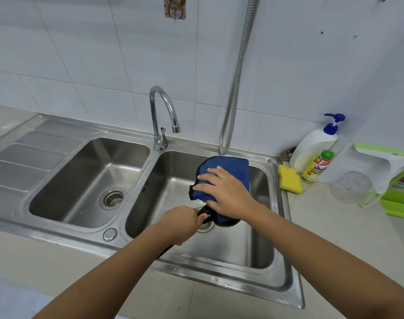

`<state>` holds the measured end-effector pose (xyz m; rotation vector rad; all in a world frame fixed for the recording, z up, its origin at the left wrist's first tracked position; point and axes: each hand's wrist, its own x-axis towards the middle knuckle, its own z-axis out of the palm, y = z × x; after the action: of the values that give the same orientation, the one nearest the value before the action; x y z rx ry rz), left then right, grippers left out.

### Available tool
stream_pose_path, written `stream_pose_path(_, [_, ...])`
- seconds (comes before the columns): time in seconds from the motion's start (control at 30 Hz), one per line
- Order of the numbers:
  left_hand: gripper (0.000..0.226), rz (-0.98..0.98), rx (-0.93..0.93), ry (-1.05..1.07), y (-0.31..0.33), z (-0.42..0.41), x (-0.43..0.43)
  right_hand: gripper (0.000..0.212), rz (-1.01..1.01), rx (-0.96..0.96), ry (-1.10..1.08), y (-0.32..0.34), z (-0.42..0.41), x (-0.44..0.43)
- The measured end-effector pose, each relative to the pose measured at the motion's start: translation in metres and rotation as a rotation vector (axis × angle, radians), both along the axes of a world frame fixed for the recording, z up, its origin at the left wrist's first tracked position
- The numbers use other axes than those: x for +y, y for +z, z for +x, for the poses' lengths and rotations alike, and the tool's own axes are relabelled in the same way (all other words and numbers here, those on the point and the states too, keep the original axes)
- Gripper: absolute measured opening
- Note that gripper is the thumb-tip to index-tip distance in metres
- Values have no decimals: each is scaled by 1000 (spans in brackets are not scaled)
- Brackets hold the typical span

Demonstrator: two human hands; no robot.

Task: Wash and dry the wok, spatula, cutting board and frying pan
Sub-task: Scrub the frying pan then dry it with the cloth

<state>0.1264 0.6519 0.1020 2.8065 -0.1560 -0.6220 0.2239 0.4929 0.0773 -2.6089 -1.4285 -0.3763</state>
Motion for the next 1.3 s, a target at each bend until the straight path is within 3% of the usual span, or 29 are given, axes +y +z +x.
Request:
stream_pose_path(0.13, [43, 66, -62, -40, -6, 4, -3, 42, 49, -49, -86, -1, 14, -2])
stream_pose_path(0.33, [49, 51, -96, -8, -7, 8, 6, 42, 526, 209, -465, 28, 33, -7])
stream_pose_path(0.4, [47, 41, -128, 4, -12, 6, 9, 44, 488, 135, -409, 16, 17, -9])
stream_pose_path(0.5, [49, 31, -171, 10, -19, 0, 6, 46, 249, -57, -101, 6, 3, -13])
stream_pose_path(0.57, [48, 33, -184, -3, -21, -3, 1, 46, 164, -56, -54, 22, 16, -12])
stream_pose_path(0.67, [48, 27, -202, 11, -19, -7, 0, 45, 345, 172, -277, 50, 39, -11])
stream_pose_path(0.87, [46, 3, -252, 19, -16, -17, 9, 31, 1260, 828, -645, 40, 62, -65])
stream_pose_path(1.0, [42, -54, -280, 12, -14, -16, -1, 51, 1712, 1337, -672, -8, 37, -83])
stream_pose_path(1.13, [43, -49, -306, -20, -16, -6, -24, 30, 1984, 1491, -665, -39, -4, -59])
stream_pose_path(1.23, [39, -110, -323, 11, -25, -4, -37, 28, 1962, 1617, -689, -36, -22, -39])
stream_pose_path(1.3, [37, -109, -351, 62, -31, 1, -39, 28, 1986, 1559, -665, -32, -21, -39])
